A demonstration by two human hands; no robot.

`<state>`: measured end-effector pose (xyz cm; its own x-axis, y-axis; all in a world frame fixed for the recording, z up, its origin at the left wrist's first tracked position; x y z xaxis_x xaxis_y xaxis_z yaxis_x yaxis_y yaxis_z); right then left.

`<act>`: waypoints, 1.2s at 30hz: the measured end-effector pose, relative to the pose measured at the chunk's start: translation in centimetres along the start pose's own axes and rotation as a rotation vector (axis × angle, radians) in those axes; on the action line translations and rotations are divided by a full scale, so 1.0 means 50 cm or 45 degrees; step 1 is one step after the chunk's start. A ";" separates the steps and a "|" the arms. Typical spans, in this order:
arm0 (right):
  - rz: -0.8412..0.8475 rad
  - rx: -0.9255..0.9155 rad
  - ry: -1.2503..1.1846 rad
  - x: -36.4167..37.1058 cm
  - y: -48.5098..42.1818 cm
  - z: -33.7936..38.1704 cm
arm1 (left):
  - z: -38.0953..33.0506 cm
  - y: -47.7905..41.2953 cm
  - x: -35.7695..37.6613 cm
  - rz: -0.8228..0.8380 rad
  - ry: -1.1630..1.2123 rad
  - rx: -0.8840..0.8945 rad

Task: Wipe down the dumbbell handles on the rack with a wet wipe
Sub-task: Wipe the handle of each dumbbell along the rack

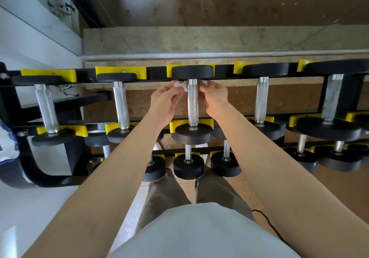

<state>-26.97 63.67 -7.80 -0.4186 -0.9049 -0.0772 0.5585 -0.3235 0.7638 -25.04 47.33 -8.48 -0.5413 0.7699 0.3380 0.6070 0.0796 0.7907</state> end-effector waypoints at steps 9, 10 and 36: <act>-0.071 -0.183 -0.111 -0.045 0.031 -0.005 | 0.008 -0.019 0.028 -0.042 -0.277 0.047; -0.056 -0.211 -0.044 -0.035 0.031 -0.008 | 0.004 -0.015 0.020 -0.040 -0.263 0.067; -0.079 -0.281 0.530 -0.105 0.028 -0.027 | 0.033 -0.001 -0.037 0.007 -0.603 0.093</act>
<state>-23.02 67.61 -7.22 -0.1585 -0.9014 -0.4030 0.6992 -0.3907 0.5988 -23.09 46.93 -9.97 -0.2234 0.9729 0.0589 0.6575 0.1058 0.7460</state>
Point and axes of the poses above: each hand's wrist, its own y-axis away from the middle knuckle, its own x-axis out of the palm, z = x × y, the point moved 6 cm from there along -y, towards the middle knuckle, and after that the axes turned 4 degrees about -z, right-handed, at the moved point
